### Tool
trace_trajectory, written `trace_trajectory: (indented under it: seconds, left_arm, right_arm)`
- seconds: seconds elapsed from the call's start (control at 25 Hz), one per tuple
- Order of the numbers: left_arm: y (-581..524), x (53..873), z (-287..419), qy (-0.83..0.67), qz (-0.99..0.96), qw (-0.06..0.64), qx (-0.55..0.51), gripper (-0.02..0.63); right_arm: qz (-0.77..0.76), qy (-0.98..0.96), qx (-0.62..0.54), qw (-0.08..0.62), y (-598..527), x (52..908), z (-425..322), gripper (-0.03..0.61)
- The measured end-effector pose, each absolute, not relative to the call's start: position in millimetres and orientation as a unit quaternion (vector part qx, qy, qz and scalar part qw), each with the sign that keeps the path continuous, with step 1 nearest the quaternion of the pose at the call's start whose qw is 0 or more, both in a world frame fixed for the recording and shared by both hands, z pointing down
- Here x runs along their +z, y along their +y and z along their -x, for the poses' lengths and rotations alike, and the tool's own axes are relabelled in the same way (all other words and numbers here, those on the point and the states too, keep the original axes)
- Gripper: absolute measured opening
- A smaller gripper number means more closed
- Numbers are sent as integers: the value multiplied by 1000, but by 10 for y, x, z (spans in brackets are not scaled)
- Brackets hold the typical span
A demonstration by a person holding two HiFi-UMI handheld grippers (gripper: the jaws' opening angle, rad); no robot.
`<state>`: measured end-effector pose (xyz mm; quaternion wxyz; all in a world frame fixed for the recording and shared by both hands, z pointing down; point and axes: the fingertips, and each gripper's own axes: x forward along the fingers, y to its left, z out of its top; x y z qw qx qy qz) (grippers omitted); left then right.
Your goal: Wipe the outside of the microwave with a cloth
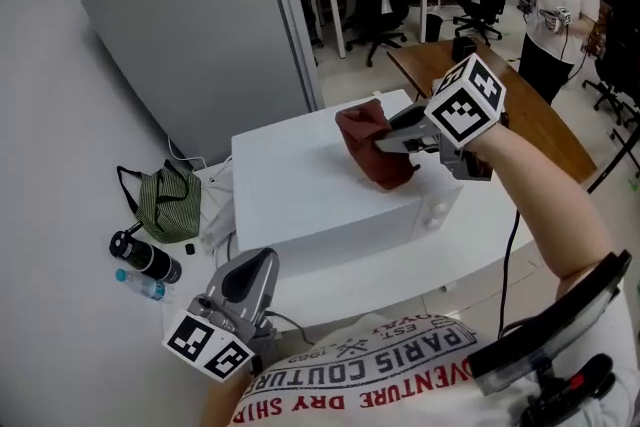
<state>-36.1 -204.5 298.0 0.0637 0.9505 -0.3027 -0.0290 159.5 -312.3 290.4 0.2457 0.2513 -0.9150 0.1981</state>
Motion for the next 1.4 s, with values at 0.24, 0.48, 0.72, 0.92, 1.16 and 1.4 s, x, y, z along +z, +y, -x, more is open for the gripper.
trace_trajectory:
  seconds: [0.24, 0.48, 0.72, 0.92, 1.16, 1.4]
  left_arm:
    - [-1970, 3011, 894, -343, -937, 61, -38, 6]
    - [-1865, 3181, 1510, -405, -910, 71, -49, 6]
    - [-1747, 3293, 1778, -427, -900, 70, -55, 6]
    - [-1728, 3281, 1821, -426, -901, 66, -53, 6]
    - [-1818, 3264, 1668, -401, -913, 65, -47, 6]
    - [-1953, 3233, 1300, -349, -934, 64, -43, 6]
  right_arm:
    - [-172, -936, 192, 240, -3434, 2827, -296, 44]
    - [-134, -929, 176, 296, -3662, 3224, 678, 44]
    - [-140, -904, 163, 369, -3935, 3599, 947, 44]
    - [-158, -889, 174, 393, -4065, 3806, 861, 44]
    - [-194, -874, 203, 397, -4193, 3849, 374, 44]
    - [-257, -851, 245, 387, -4214, 3875, -527, 44]
